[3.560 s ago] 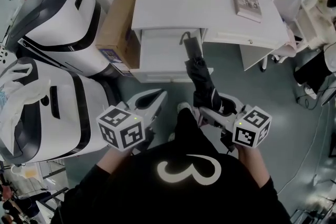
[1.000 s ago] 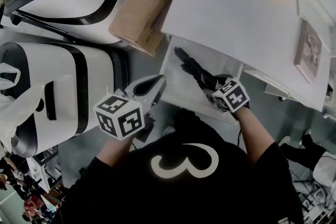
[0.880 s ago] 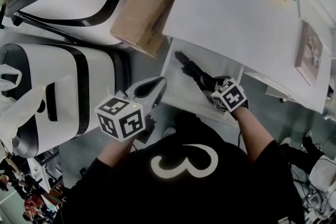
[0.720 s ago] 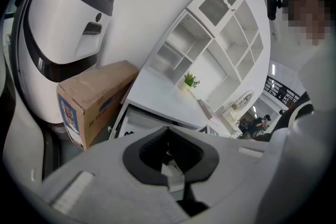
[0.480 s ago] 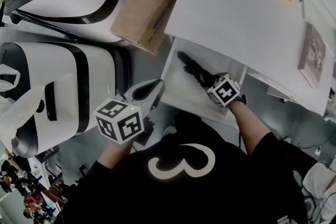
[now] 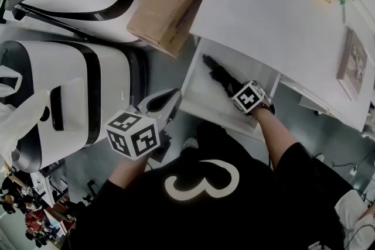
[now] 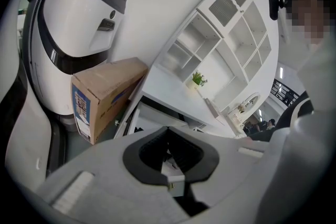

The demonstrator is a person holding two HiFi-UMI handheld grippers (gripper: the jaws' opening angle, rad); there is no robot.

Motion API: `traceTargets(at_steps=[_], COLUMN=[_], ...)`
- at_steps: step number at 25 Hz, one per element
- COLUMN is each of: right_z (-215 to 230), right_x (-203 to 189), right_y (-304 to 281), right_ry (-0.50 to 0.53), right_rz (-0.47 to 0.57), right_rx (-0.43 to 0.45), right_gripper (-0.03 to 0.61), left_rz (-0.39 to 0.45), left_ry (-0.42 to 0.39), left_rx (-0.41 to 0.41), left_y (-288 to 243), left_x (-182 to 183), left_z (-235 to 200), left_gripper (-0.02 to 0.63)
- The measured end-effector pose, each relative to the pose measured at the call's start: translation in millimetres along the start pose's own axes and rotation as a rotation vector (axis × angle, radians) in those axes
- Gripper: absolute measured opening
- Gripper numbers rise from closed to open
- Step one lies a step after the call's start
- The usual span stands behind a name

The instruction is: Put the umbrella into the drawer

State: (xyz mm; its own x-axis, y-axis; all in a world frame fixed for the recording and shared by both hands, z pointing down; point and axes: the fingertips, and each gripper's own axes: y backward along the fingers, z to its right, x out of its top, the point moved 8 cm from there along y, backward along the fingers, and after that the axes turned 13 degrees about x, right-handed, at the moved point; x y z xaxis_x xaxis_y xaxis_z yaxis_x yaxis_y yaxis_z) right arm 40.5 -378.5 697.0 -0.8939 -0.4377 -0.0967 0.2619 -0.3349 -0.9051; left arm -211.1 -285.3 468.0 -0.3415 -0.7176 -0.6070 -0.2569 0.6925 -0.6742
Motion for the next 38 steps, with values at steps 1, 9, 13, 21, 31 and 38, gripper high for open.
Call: traceTargets(at_steps=[1,9,13,21,31,38], right_z=[0.5,-7.0,-24.6,-117.8,-274.5,-325.0], right_x=[-1.1,0.0,-8.0,-29.5,-75.1,-107.9], right_y=[-0.7,31.1,70.2,190.5,280.4,282.4], right_ry=[-0.014,-0.029,-0.064,-0.025,0.094,0.094], right_rz=[-0.005,0.134,0.284,0.764,1.254,1.348], right_rx=[0.002,-0.015,-0.028,0.001,-0.064,-0.079], right_gripper=[0.272,0.313,0.313,0.232,0.035,0.003], left_rz=[-0.003,0.009,0.029,0.085,0.196,0.277], left_ry=[0.000,-0.009,-0.009,-0.072,-0.199,-0.254], left_rx=[0.000,-0.023,-0.068,-0.169,-0.311,-0.389], left_y=[0.6,15.2,24.6,63.3,150.9,202.1], left_x=[-1.5,-9.0,-12.0,-18.6,-24.5,-36.0], left_z=[-0.4,1.4,11.6,45.2,93.8,113.7], left_gripper=[0.009,0.009,0.009,0.009,0.009,0.009])
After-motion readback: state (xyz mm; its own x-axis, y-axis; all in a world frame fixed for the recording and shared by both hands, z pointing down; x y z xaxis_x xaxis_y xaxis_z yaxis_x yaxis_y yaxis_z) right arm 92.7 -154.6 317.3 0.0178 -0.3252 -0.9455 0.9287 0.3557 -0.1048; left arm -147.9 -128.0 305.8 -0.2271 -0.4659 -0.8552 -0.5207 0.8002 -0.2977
